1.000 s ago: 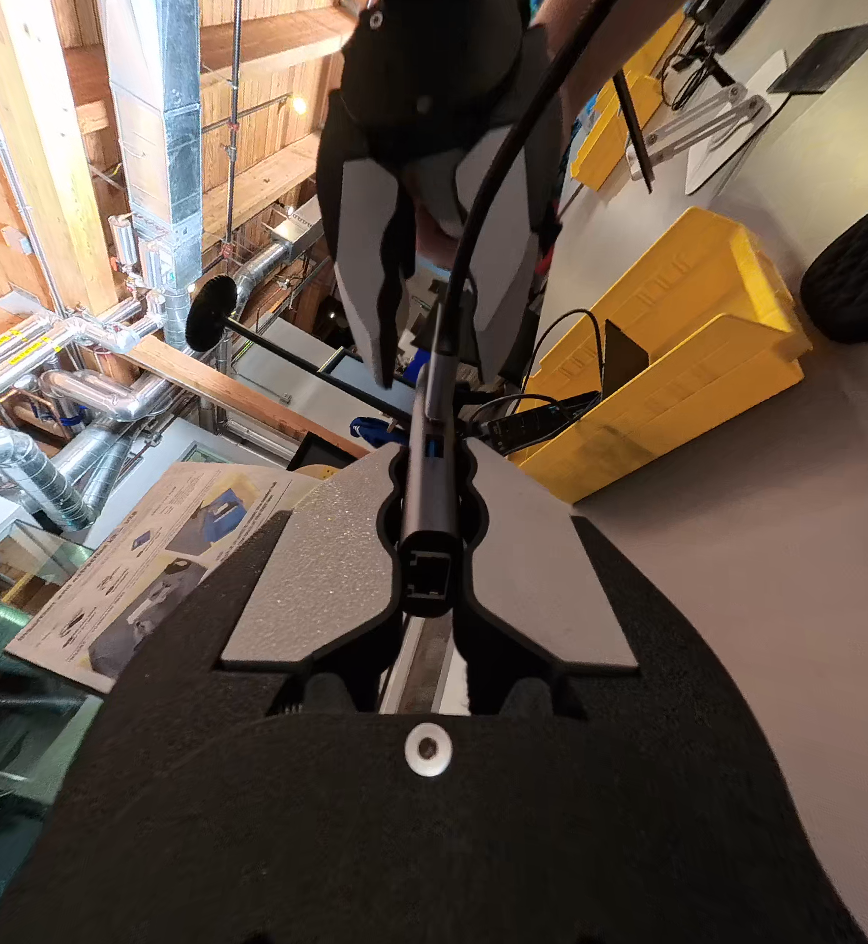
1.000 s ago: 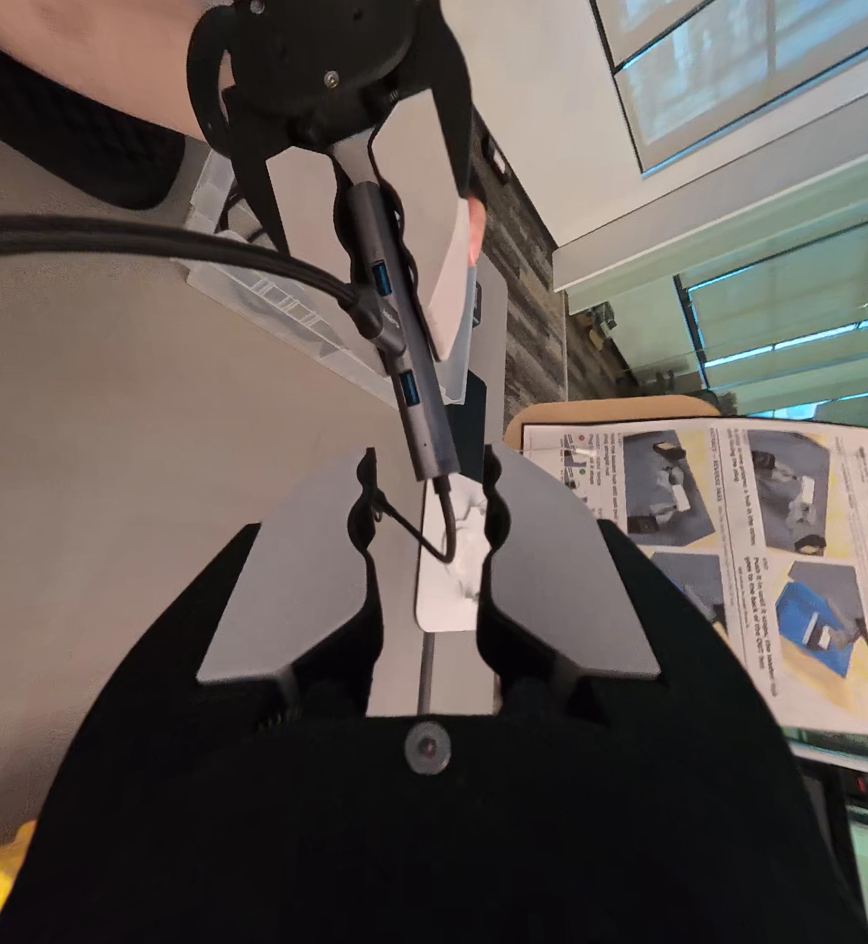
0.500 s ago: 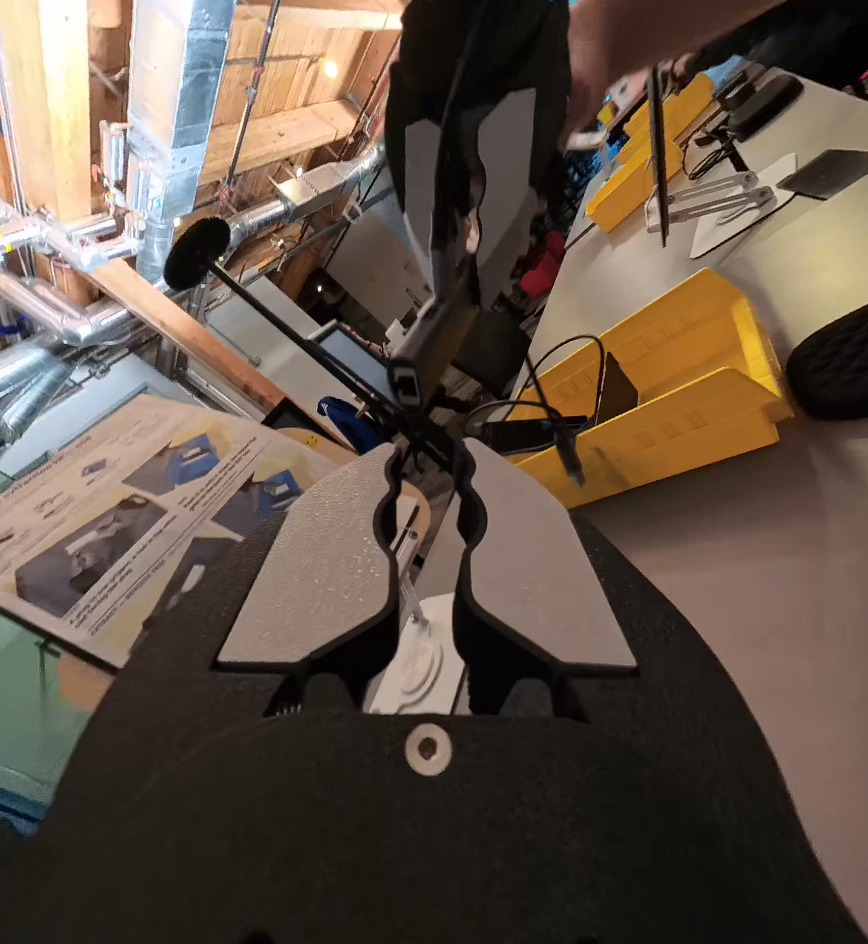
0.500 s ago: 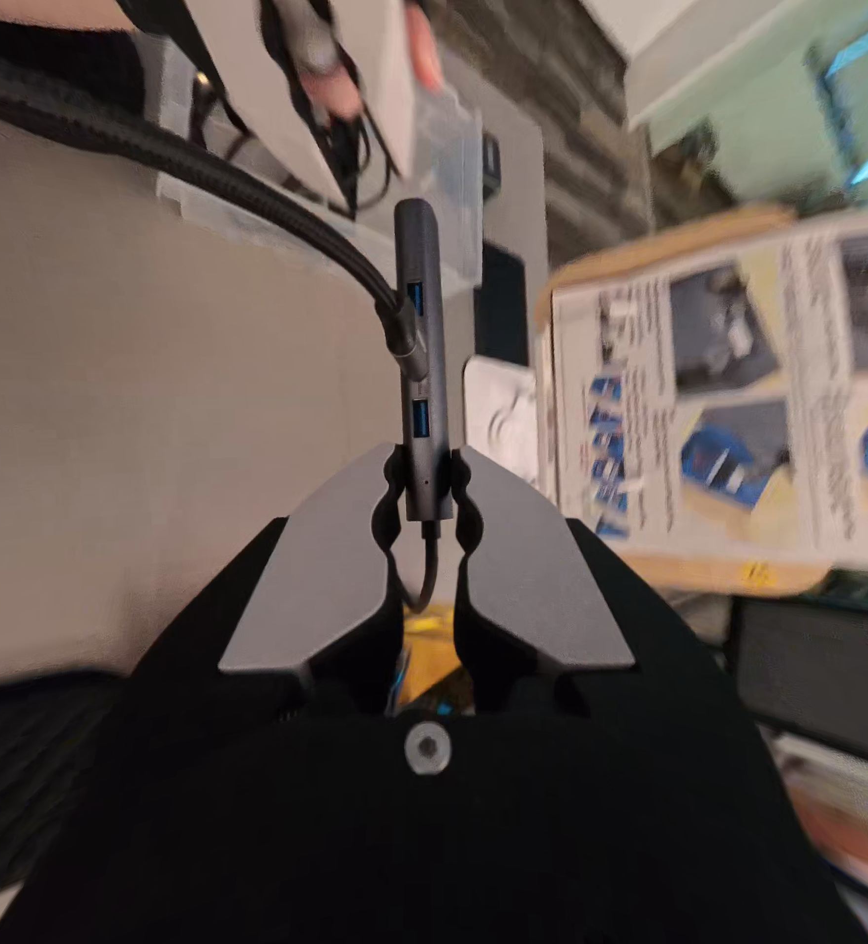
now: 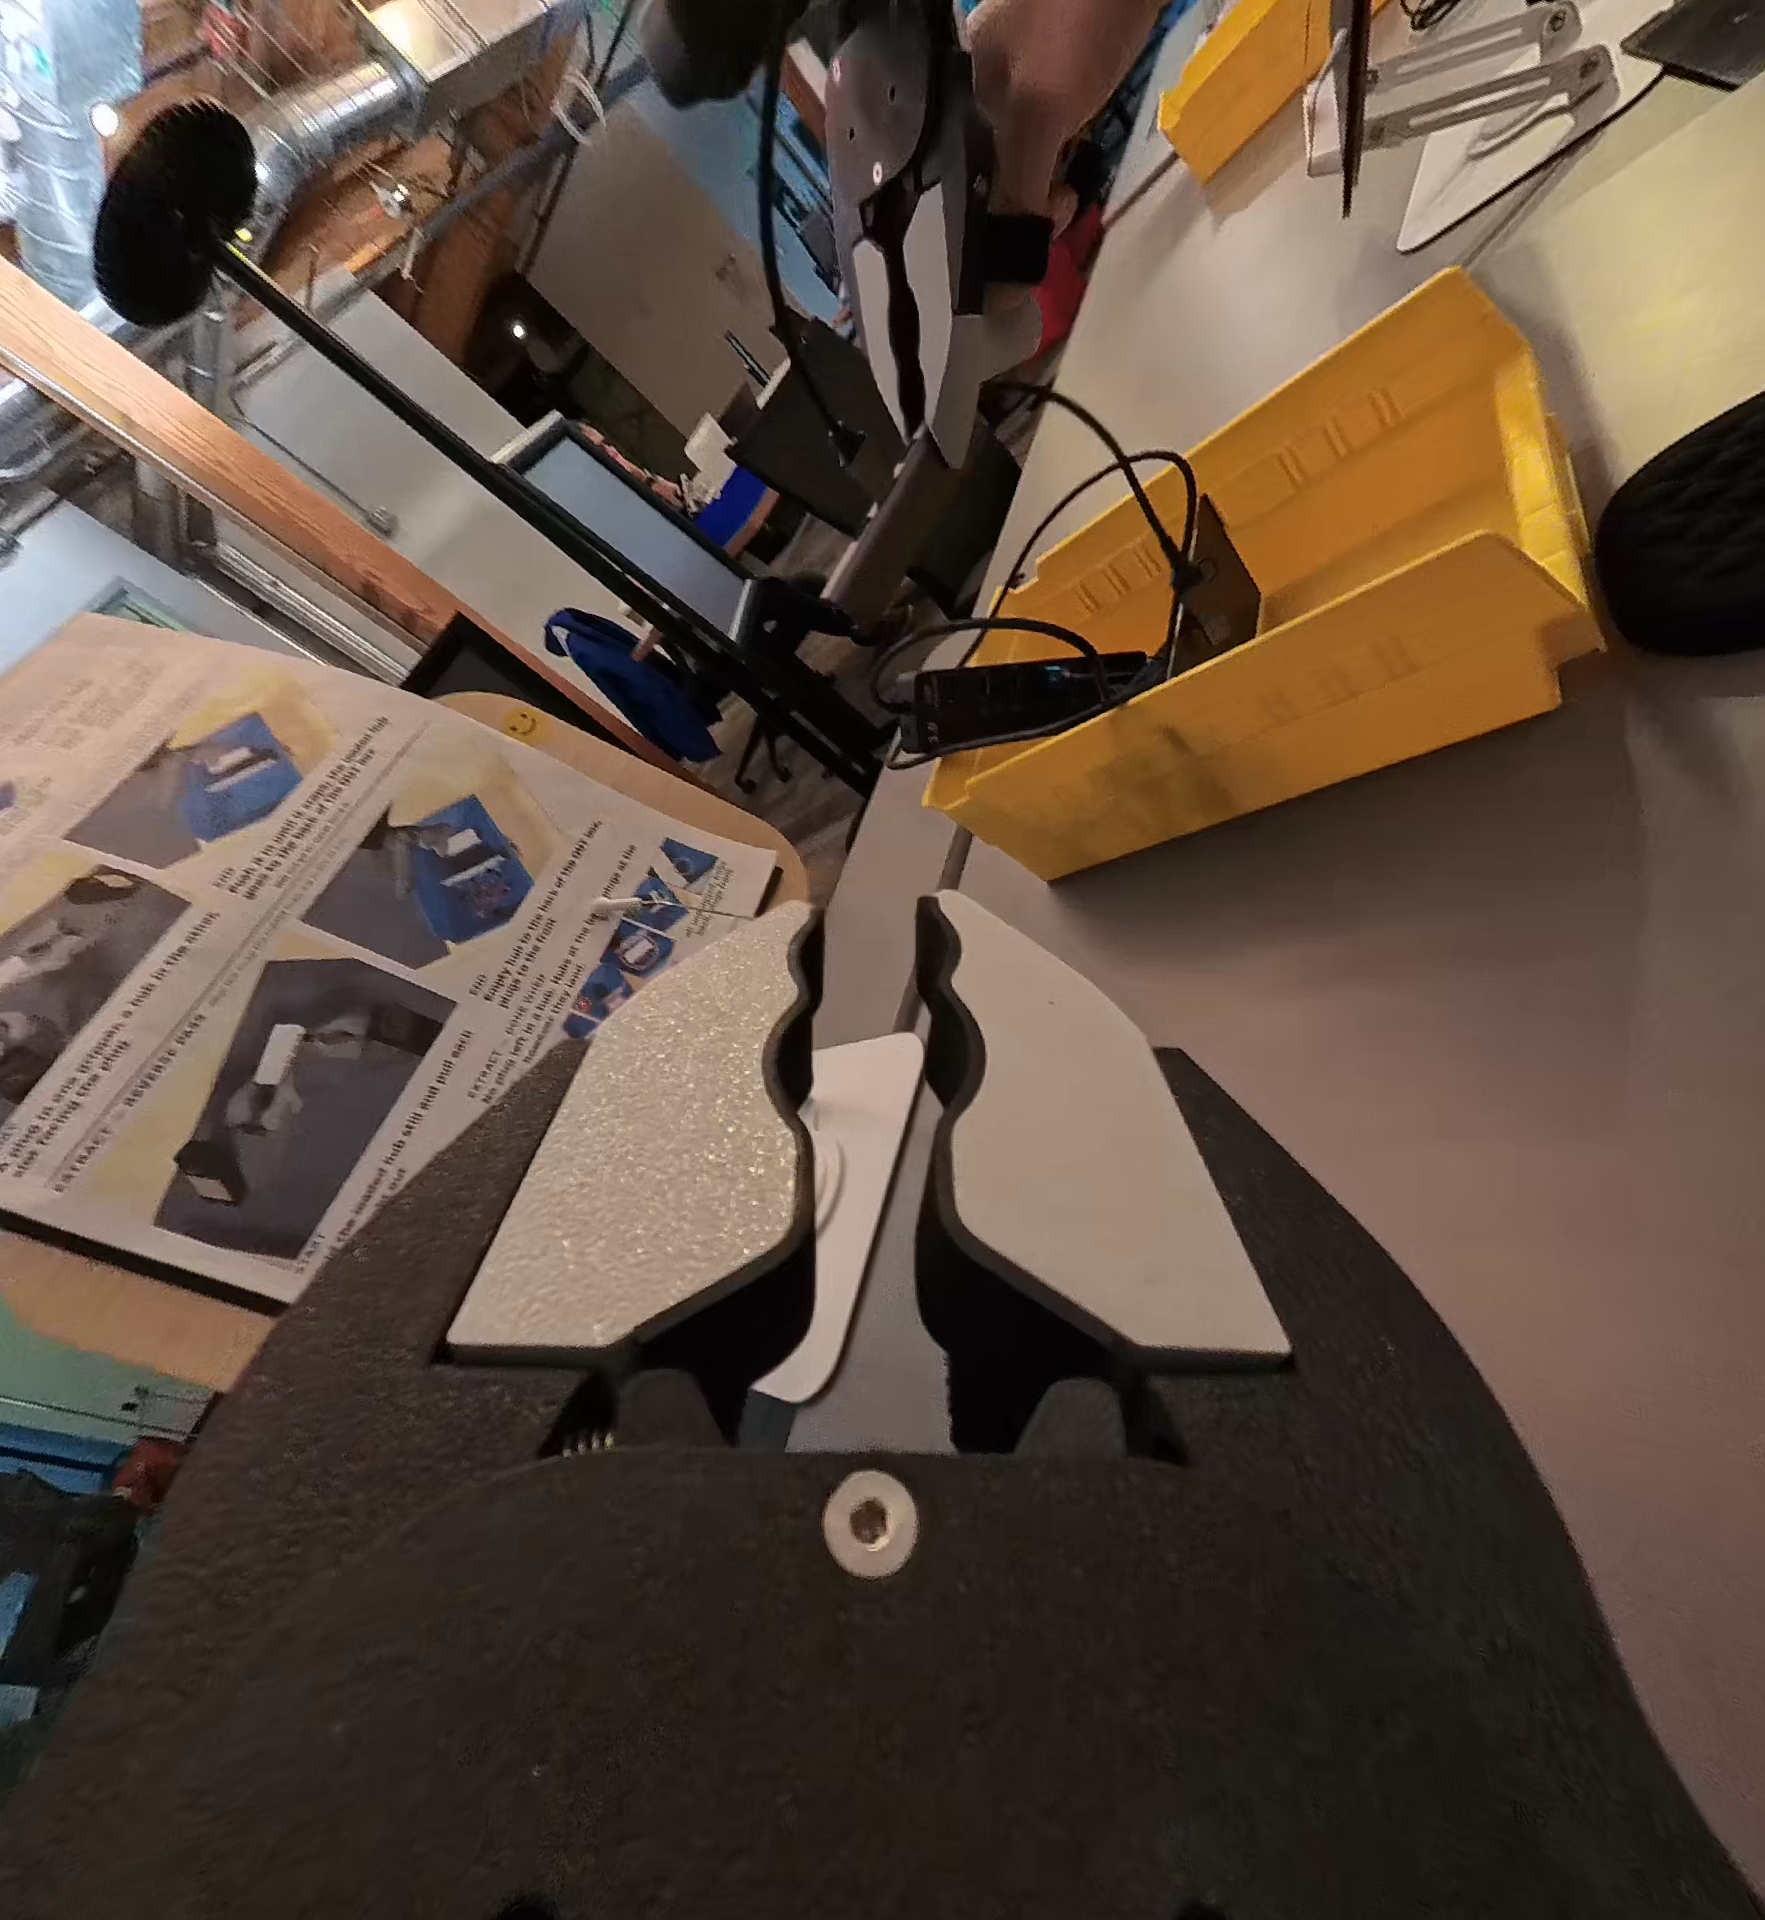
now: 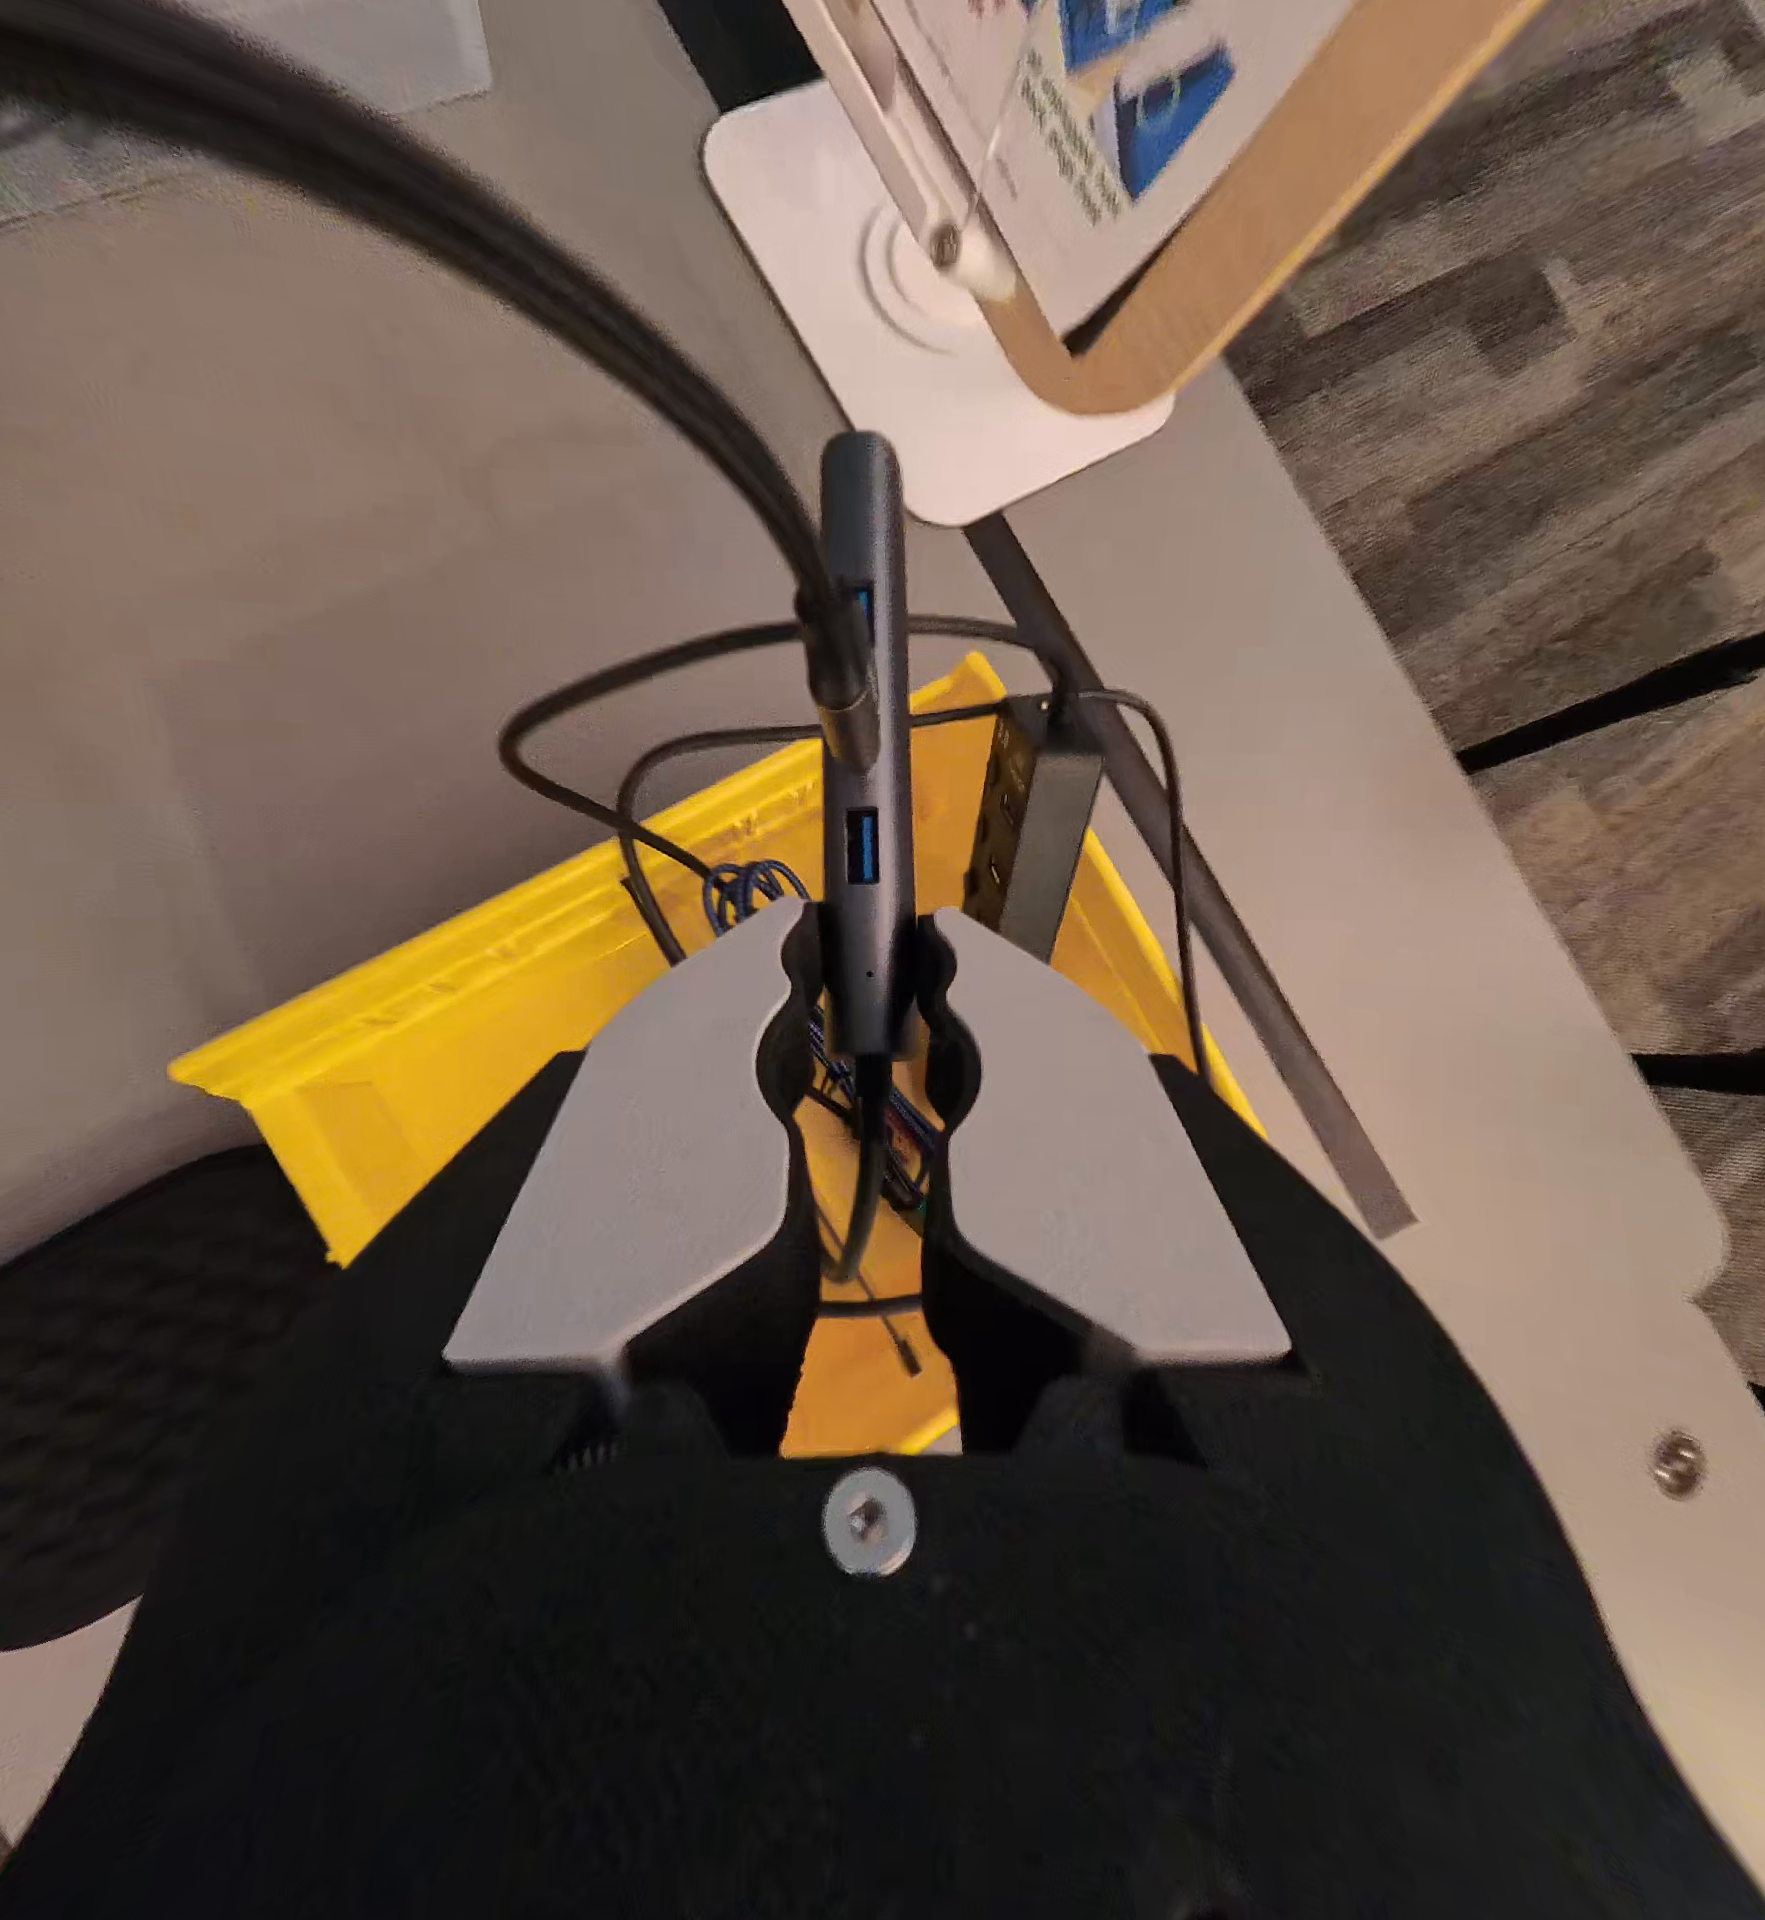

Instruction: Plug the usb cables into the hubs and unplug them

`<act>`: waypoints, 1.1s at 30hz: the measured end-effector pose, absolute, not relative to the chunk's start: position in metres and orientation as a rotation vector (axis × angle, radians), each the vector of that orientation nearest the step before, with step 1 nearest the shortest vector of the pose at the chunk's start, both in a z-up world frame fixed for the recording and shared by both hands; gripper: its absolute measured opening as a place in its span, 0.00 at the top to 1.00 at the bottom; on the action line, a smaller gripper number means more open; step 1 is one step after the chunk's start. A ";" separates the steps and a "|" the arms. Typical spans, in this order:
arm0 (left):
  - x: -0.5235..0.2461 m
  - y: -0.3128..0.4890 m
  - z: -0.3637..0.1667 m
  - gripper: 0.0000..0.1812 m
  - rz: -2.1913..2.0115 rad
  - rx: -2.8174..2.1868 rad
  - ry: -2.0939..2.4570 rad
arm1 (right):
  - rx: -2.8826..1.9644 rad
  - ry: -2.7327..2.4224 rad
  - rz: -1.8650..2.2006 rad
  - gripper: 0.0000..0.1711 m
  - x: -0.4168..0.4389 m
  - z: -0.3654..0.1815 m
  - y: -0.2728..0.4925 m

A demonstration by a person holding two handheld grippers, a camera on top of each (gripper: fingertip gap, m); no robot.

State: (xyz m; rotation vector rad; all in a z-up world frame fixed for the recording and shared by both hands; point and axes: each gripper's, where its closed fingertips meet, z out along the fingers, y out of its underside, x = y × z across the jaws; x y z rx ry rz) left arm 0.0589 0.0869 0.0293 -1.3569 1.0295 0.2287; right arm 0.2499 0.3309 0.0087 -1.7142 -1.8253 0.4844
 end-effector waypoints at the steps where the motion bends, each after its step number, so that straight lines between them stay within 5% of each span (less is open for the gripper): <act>1: 0.058 0.089 0.027 0.91 0.227 -1.368 1.026 | -1.722 -1.830 0.482 0.90 0.250 -0.001 0.339; 14: 0.057 0.105 0.005 0.91 0.215 -1.452 1.024 | -1.565 -1.900 0.729 0.90 0.237 0.050 0.346; 33: 0.064 0.116 -0.022 0.91 0.217 -1.530 1.072 | -2.132 -2.041 0.847 0.89 0.264 -0.119 0.362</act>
